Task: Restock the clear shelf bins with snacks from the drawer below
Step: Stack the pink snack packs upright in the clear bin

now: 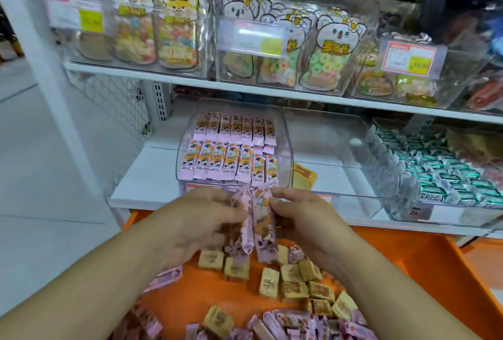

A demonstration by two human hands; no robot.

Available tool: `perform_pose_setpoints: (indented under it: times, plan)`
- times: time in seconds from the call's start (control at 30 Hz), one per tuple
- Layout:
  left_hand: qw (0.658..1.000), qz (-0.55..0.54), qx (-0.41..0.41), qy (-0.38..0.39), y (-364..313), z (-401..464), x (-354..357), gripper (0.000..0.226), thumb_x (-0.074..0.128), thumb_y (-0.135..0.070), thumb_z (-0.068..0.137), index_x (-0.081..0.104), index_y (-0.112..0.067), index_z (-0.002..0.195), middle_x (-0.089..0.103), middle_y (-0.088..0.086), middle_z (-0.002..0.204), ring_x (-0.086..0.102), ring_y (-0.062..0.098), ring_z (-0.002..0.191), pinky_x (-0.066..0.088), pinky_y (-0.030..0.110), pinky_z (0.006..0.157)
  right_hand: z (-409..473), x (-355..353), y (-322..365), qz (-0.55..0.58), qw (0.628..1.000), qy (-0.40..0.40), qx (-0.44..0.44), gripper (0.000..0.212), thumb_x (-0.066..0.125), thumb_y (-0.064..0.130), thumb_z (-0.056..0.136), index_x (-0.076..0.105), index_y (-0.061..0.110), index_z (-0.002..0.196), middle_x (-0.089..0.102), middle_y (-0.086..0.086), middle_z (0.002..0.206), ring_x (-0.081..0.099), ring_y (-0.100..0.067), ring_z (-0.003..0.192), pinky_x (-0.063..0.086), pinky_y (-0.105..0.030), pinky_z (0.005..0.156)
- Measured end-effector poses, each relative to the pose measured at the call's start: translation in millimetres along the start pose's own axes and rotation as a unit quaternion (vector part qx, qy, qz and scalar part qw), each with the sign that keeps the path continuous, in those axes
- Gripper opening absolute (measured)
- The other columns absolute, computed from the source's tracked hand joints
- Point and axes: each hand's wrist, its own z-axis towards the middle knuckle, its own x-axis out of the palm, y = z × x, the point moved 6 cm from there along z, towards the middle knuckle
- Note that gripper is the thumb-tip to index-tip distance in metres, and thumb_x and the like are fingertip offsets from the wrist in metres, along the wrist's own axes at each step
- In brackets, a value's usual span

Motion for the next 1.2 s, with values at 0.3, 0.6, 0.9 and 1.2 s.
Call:
perform_pose_setpoints:
  times: [0.3, 0.6, 0.9, 1.2]
  plan:
    - [0.981, 0.09, 0.123, -0.122, -19, 8, -10, 0.041, 0.089, -0.037, 0.078, 0.062, -0.028, 0.107, 0.075, -0.006, 0.101, 0.072, 0.009, 0.09, 0.05, 0.024, 0.072, 10, 6, 19, 0.053, 0.998, 0.022, -0.034, 0.02, 0.067, 0.004, 0.097, 0.069, 0.01, 0.117, 0.07, -0.005, 0.08, 0.072, -0.023, 0.075, 0.058, -0.035, 0.066]
    - [0.977, 0.133, 0.155, -0.054, -30, 5, 0, 0.071, 0.094, -0.031, 0.073, 0.057, -0.035, 0.134, 0.062, -0.03, 0.112, 0.058, -0.012, 0.105, 0.052, 0.024, 0.094, 13, -7, 30, -0.059, 0.987, -0.079, -0.125, 0.013, 0.068, 0.011, 0.098, 0.067, 0.02, 0.088, 0.064, 0.004, 0.081, 0.069, -0.015, 0.081, 0.058, -0.034, 0.073]
    - [0.914, 0.296, 0.258, -0.104, -42, 9, 6, 0.08, 0.081, -0.038, 0.088, 0.036, -0.048, 0.153, 0.052, -0.034, 0.117, 0.055, -0.014, 0.098, 0.041, 0.005, 0.078, -3, -7, 45, -0.193, 0.965, -0.023, -0.175, 0.05, 0.087, 0.014, 0.083, 0.065, 0.042, 0.119, 0.062, 0.016, 0.118, 0.07, -0.006, 0.105, 0.062, -0.03, 0.086]
    - [0.81, 0.445, 0.355, -0.144, -63, 44, 14, 0.065, 0.074, -0.05, 0.09, 0.047, -0.049, 0.149, 0.063, -0.017, 0.127, 0.05, 0.009, 0.125, 0.046, 0.035, 0.105, 9, -23, 65, -0.483, 0.829, -0.106, -0.262, 0.047, 0.071, 0.036, 0.098, 0.057, 0.046, 0.142, 0.058, 0.018, 0.13, 0.044, -0.006, 0.127, 0.041, -0.025, 0.106]
